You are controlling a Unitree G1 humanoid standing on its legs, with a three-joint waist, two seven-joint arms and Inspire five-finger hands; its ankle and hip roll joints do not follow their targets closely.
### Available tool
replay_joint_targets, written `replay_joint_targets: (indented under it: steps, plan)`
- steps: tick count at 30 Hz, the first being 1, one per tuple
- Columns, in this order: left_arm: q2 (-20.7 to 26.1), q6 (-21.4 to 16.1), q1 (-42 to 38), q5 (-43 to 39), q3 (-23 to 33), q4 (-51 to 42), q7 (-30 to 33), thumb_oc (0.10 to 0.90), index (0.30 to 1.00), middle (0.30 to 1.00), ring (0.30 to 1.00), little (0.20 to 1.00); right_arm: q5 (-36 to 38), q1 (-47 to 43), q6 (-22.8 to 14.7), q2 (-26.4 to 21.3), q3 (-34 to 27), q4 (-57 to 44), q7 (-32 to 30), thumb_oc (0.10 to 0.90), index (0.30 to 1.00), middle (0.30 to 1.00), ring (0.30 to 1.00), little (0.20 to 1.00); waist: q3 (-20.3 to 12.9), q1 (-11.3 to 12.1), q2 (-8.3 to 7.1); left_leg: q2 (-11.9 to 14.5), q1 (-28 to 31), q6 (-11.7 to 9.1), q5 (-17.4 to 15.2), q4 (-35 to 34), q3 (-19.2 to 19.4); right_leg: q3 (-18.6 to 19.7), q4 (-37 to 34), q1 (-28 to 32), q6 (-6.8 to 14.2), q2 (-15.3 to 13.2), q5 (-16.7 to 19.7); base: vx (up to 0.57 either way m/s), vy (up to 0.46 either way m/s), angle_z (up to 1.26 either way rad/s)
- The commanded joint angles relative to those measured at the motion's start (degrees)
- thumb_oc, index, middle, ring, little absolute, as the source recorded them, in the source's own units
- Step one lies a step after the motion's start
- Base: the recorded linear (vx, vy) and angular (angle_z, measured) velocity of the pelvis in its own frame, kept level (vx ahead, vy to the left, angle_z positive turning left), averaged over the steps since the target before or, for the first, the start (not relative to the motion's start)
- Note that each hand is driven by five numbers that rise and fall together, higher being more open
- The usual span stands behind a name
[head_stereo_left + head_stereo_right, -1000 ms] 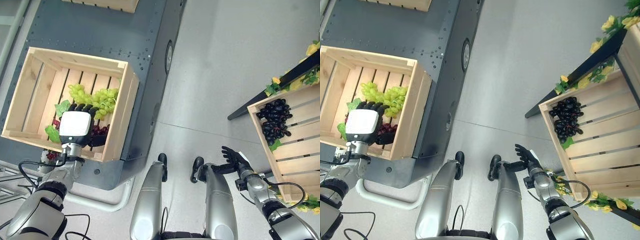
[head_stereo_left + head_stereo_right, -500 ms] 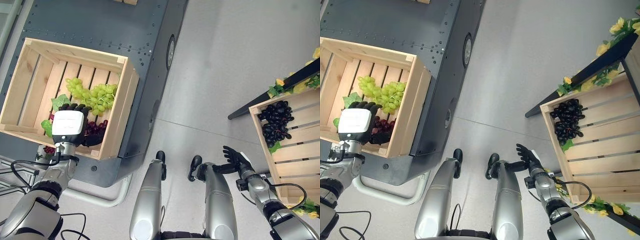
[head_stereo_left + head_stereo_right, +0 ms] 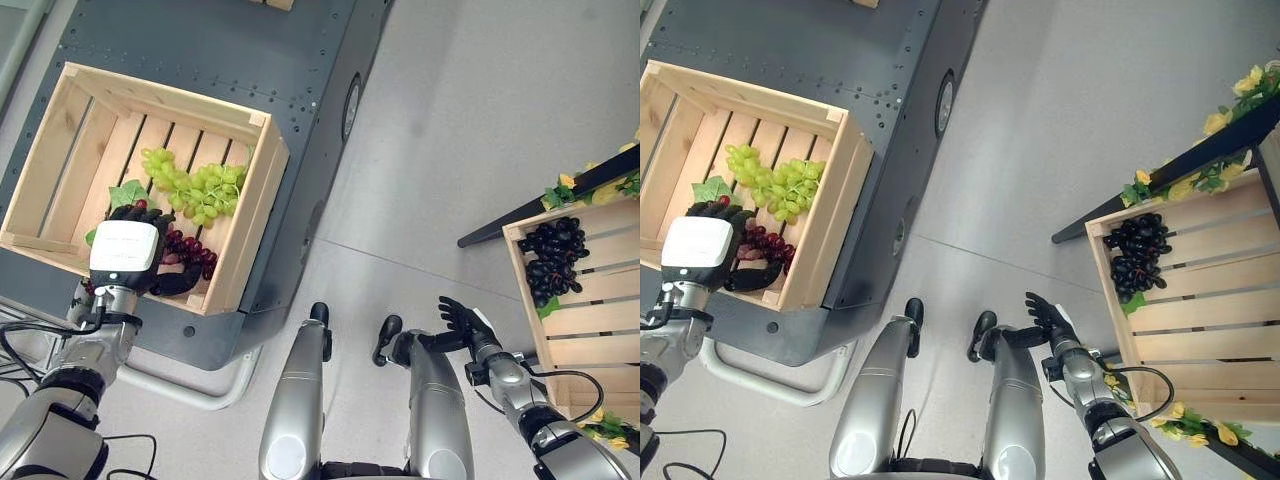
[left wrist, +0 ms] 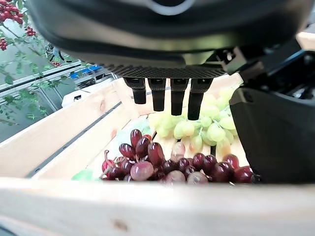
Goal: Pick up the fruits from the basket on one side to the basket on the other side
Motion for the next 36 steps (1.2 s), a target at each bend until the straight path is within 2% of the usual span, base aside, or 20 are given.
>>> replay_joint_targets:
  steps: [1, 6, 11, 15, 17, 19, 25, 33, 36]
  plan:
    - [8.5, 1.6, -1.0, 0.1, 7.0, -1.0, 2.5, 0.8, 0.9, 0.9, 0.9, 0.9, 2.4, 3.2, -3.1, -1.9, -0.6, -1.0, -2.5, 0.8, 0.9, 0.9, 0.9, 0.9, -0.6, 1.2, 1.17, -3.9, 4.4, 5.3, -3.1, -2.9, 6.8, 0.0, -4.5, 6.7, 0.3, 1.2, 1.2, 0.0, 0.0, 0.0]
    - [9.3, 0.0, 0.8, 4.8, 7.7, -3.1, 0.7, 0.8, 0.9, 0.9, 0.9, 0.9, 2.3, 3.5, -2.8, -1.5, -0.9, -1.6, -2.2, 0.8, 0.9, 0.9, 0.9, 0.9, -0.6, 1.5, 1.43, -4.0, 5.8, 5.1, -2.8, -4.1, 6.3, -0.2, -6.6, 8.2, 0.8, 1.1, 2.0, 0.03, -0.009, 0.05]
    - [9.8, 0.3, 1.1, 7.2, 7.2, -4.5, 0.2, 0.8, 0.9, 0.9, 0.9, 0.9, 1.7, 3.3, -2.6, -1.4, -0.6, -2.4, -2.4, 0.8, 0.9, 0.9, 0.9, 0.9, -0.6, 1.5, 1.34, -3.8, 6.0, 5.1, -2.6, -4.5, 6.5, -0.3, -6.9, 8.4, 0.8, 1.1, 2.1, 0.0, 0.001, 0.01]
    - [11.4, 3.6, -0.2, 7.6, 6.7, -5.1, 0.5, 0.8, 0.9, 0.9, 0.9, 0.9, 1.5, 3.5, -2.2, -1.3, -0.5, -2.5, -2.9, 0.8, 0.9, 0.9, 0.9, 0.9, -0.6, 1.7, 0.86, -3.6, 5.8, 5.3, -2.6, -4.7, 6.4, -0.6, -6.4, 8.0, 0.9, 0.8, 2.1, 0.0, 0.0, 0.0]
    - [12.0, 3.7, -0.8, 8.2, 6.7, -4.7, 0.0, 0.8, 0.9, 0.9, 0.9, 0.9, 1.5, 3.5, -2.5, -1.2, -0.7, -2.2, -2.7, 0.8, 0.9, 0.9, 0.9, 0.9, -0.6, 1.8, 0.74, -3.4, 5.5, 5.3, -2.5, -4.8, 6.4, -0.7, -6.3, 7.7, 0.9, 0.6, 2.3, 0.0, 0.0, 0.0]
    - [12.9, 2.0, -1.6, 9.9, 6.2, -4.3, -1.1, 0.8, 0.9, 0.9, 0.9, 0.9, 1.6, 3.6, -2.7, -1.2, -0.8, -2.0, -2.5, 0.8, 0.9, 0.9, 0.9, 0.9, -0.6, 1.9, 0.68, -3.4, 5.6, 5.5, -2.6, -4.9, 6.5, -0.8, -6.4, 7.7, 1.1, 0.6, 2.4, 0.0, 0.0, 0.0]
    - [12.5, 1.1, -2.2, 10.7, 4.9, -4.7, -2.5, 0.8, 0.9, 0.9, 0.9, 0.9, 1.5, 3.1, -2.4, -1.5, -0.5, -1.5, -2.6, 0.8, 0.9, 0.9, 0.9, 0.9, -0.6, 1.9, 1.1, -3.6, 5.2, 5.4, -2.5, -5.3, 6.6, -0.8, -6.6, 7.2, 1.3, 0.4, 2.6, 0.0, 0.005, 0.0]
    - [13.3, 3.1, -3.0, 15.4, 2.9, -5.2, -5.9, 0.8, 0.9, 0.9, 0.9, 0.9, 2.0, 2.8, -2.8, -1.4, 0.0, -3.3, -1.8, 0.8, 0.9, 0.9, 0.9, 0.9, -0.6, 1.7, 1.02, -3.3, 4.3, 5.6, -2.4, -5.5, 6.9, -0.8, -6.8, 6.1, 1.7, 0.2, 3.1, 0.0, 0.022, 0.01]
    - [14.3, 2.5, -4.0, 17.0, 2.0, -5.1, -8.2, 0.8, 0.9, 0.9, 0.9, 0.9, 2.2, 3.0, -2.8, -1.5, 0.1, -3.7, -2.0, 0.8, 0.9, 0.9, 0.9, 0.9, -0.6, 1.6, 0.85, -3.0, 3.6, 5.5, -2.4, -5.5, 7.0, -0.9, -7.0, 5.4, 1.9, 0.2, 3.5, 0.0, 0.0, 0.0]
